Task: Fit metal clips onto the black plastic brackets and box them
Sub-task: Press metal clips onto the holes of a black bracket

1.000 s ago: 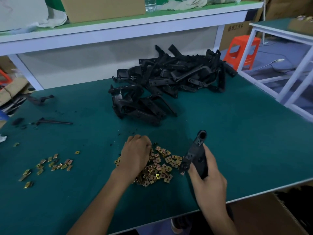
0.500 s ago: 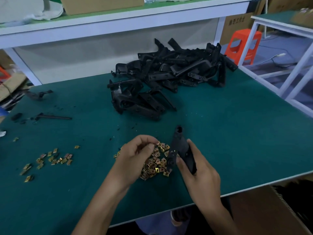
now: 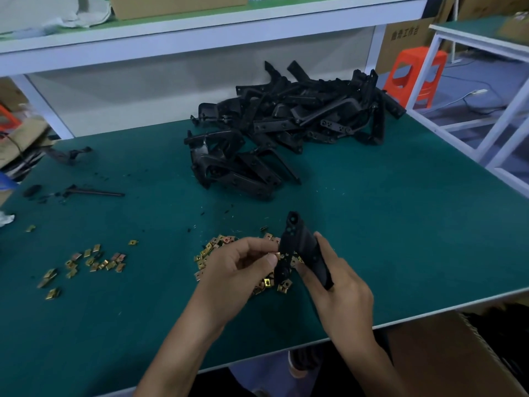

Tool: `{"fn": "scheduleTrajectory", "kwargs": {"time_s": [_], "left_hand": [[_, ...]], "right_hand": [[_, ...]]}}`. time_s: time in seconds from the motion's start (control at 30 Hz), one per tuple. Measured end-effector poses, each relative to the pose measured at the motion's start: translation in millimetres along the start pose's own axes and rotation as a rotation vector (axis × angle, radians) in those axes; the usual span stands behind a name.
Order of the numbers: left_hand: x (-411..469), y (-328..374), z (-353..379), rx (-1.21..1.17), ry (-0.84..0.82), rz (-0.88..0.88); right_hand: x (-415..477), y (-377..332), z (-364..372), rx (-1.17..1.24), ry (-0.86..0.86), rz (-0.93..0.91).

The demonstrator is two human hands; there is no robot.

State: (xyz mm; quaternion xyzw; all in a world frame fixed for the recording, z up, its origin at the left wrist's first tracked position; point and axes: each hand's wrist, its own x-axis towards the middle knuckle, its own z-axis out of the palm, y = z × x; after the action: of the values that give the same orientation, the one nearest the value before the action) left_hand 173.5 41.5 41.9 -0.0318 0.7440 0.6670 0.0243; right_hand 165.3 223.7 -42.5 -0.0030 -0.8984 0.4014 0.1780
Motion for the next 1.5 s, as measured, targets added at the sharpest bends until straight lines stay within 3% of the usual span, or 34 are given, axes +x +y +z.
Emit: {"fn": "scheduleTrajectory", "kwargs": {"time_s": [0.17,0.53,0.67,0.9,0.97,1.07,1.13,1.23,1.3,1.5], "left_hand": [[6,7,-13,0.114,-0.049,0.021],[3,1,-3,-0.083,-0.033,-0.035],[5,5,-11,0.043,-0.066,-0.024],[13,19,-16,0.221,-0.265,-0.016],[15,20,-15,0.304,-0.281,0.004],[21,19,-19,0.223,-0.287,-0.024],[35,10,-21,0.209,-0.205,-0.051],[63,-15,-23,0.710,0.042,0.076],[72,-30,-19,0.962,0.037,0.135],[85,-40,-16,1.060,0.030,0.139]], "right_hand": [[-1,0,2,-0.019,0.028,-0.054],[-1,5,1,0.026,-0.027,-0.018],[1,1,1,-0.036,0.020,-0.093],[1,-2,0,-0.074,-0.003,-0.154],[0,-3,-1,-0.091,-0.016,-0.143],[0,-2,-3,-0.032,-0.031,-0.046],[-1,-2,-3,0.028,-0.040,0.010],[-1,-4,-5,0.095,0.019,0.052],[-1,-6,-7,0.114,0.022,0.069],[0,-8,-9,0.109,0.012,0.064]]}}
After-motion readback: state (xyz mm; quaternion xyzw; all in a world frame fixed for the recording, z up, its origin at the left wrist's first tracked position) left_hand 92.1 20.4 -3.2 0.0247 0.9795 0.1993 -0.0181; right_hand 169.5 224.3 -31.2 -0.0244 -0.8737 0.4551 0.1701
